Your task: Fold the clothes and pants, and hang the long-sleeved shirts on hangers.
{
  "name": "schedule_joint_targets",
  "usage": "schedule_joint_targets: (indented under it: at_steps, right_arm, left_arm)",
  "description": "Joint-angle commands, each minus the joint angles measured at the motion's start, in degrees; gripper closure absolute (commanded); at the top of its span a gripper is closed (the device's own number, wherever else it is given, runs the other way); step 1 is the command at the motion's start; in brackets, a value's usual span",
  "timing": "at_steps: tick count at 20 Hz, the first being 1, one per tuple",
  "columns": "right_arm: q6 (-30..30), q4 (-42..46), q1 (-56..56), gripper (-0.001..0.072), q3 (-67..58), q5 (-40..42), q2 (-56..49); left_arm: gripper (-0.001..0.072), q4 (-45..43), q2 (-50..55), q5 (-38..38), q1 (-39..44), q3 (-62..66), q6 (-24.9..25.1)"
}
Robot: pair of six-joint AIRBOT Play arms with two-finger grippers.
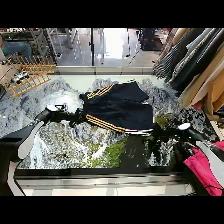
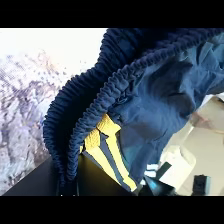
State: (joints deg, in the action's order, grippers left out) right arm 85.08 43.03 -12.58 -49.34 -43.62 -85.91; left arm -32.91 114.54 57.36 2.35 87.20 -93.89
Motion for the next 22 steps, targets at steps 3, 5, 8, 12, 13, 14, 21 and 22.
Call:
schedule_joint_targets:
  at_steps: [3,5,8,12,13,14,21,22]
  right_arm:
    - [-4.22,3.67,1.33,0.0702,-2.21,-3.45,4.87]
    - [-5.07,12.85,0.68,0.0702,-5.64,-9.57,13.6]
    - [-5.09,23.43,-1.38,0.0702,-13.46,-15.3,32.0]
    - [-5.31,29.49,-2.91,0.0702,-26.29,-13.38,54.93]
    - [-5.31,29.38,-2.91,0.0702,-29.38,-12.28,58.51]
    - [-5.33,29.38,-2.91,0.0702,-32.63,-10.67,61.37]
    - [-7.89,27.69,-2.91,0.0703,-45.92,-4.96,58.03]
    - [-7.89,26.51,-2.91,0.0703,-45.92,-6.6,54.49]
  left_arm:
    - [0.0698,6.34,-2.47,8.59,-1.57,0.98,10.03]
    - [0.0699,4.24,-6.97,16.37,-3.5,3.43,14.16]
    - [0.0698,-2.1,-17.22,30.49,-6.01,10.49,15.5]
    - [0.0696,-4.35,-34.42,44.5,-7.52,23.23,15.54]
    - [0.0696,-4.33,-38.86,44.41,-7.8,25.86,15.58]
    - [0.0696,-4.37,-43.5,44.35,-8.09,28.61,16.2]
    - [0.0696,-13.97,-65.33,28.87,-9.25,31.5,23.02]
    - [0.0696,-15.15,-64.02,28.57,-9.25,30.51,21.29]
